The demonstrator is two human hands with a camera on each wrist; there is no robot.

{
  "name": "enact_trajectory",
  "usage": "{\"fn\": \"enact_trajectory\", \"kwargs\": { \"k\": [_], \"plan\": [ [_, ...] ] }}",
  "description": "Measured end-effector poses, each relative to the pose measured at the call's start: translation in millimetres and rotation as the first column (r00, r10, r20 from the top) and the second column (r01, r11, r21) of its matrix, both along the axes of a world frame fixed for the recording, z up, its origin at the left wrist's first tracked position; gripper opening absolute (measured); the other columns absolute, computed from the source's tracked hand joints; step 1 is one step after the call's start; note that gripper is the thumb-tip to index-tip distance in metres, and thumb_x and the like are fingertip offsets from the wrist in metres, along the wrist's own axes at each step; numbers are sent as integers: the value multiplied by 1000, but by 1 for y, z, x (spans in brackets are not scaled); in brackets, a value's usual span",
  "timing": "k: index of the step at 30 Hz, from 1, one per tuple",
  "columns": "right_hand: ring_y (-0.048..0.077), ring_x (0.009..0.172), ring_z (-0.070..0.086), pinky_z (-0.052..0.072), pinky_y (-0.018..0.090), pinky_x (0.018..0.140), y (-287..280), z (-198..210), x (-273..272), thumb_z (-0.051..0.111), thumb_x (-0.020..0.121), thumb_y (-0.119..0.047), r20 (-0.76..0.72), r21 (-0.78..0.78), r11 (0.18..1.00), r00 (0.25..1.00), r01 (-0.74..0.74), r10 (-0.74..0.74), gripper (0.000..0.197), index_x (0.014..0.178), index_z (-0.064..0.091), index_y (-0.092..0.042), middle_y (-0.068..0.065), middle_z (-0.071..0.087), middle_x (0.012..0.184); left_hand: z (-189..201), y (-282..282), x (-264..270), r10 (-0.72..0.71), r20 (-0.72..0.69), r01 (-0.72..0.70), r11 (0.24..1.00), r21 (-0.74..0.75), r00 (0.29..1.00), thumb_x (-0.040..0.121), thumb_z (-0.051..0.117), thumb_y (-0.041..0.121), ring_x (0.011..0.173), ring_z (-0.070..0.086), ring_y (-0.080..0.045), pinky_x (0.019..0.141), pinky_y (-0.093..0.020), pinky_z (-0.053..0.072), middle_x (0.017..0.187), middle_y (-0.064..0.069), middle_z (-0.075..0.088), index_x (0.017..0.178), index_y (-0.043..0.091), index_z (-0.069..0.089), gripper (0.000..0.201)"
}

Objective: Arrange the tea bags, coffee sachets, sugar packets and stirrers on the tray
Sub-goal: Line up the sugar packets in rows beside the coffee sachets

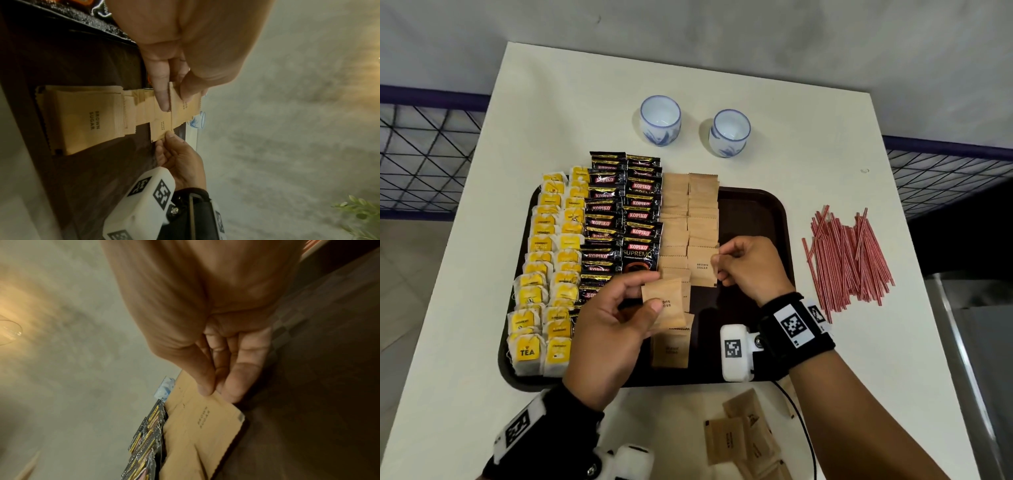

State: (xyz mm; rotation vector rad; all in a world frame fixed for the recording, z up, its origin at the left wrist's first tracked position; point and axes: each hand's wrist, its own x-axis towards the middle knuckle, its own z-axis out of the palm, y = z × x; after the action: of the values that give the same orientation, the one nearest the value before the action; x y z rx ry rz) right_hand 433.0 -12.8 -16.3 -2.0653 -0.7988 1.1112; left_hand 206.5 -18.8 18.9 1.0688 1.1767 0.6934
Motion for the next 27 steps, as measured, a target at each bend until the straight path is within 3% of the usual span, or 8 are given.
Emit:
{"fn": "enact_trajectory", "kwargs": {
  "k": [6,12,17,21,23,25,27],
  "plan": [
    [20,59,70,61,33,60,1,3,-2,75,85,-8,10,5,1000,1000,16,-16,7,85,68,-7,11,72,72,1,0,2,-4,-12,4,1000,10,1000,89,69,2,93,73,-14,77,-43,63,96,8,74,103,39,74,41],
    [19,58,70,61,33,60,-4,2,-2,76,85,-14,31,5,997,997,75,-75,9,86,67,-13,6,72,70,1,1,5,-1,-20,1,1000,20,1000,91,66,1,95,72,-11,87,-49,59,96,9,74,103,38,75,40],
    [15,58,68,61,35,63,-2,5,-3,69,90,-13,18,13,998,998,57,-57,13,80,68,-22,3,70,68,-2,1,7,-5,-16,5,1000,14,1000,91,65,0,95,72,-11,88,-51,59,94,11,74,103,39,75,41],
    [13,60,67,58,28,58,-3,14,-4,69,90,-17,23,45,996,997,78,-79,6,87,69,-22,4,72,76,0,2,10,-6,-13,6,1000,16,1000,93,64,0,91,72,-8,87,-48,59,90,15,73,103,35,75,38],
    [12,61,67,53,25,53,-7,24,-7,71,89,-18,-22,80,995,999,52,-50,4,88,70,-22,2,72,78,-1,4,12,-9,-21,9,1000,28,1000,93,64,2,92,71,-8,87,-46,60,88,15,72,105,35,74,37],
    [15,61,65,48,25,48,-15,36,-11,73,88,-15,-163,124,992,986,-13,34,3,89,73,-17,-2,72,74,-2,6,15,-12,-19,12,999,44,1000,92,66,4,92,71,-11,86,-46,60,89,12,71,106,35,74,35],
    [19,63,64,45,25,46,-23,43,-16,75,85,-9,-288,159,984,949,-82,126,9,94,73,-9,-1,71,74,-4,8,18,-17,-20,19,997,75,1000,92,67,4,83,68,-10,77,-40,59,85,11,68,106,35,74,35]
  ]
}}
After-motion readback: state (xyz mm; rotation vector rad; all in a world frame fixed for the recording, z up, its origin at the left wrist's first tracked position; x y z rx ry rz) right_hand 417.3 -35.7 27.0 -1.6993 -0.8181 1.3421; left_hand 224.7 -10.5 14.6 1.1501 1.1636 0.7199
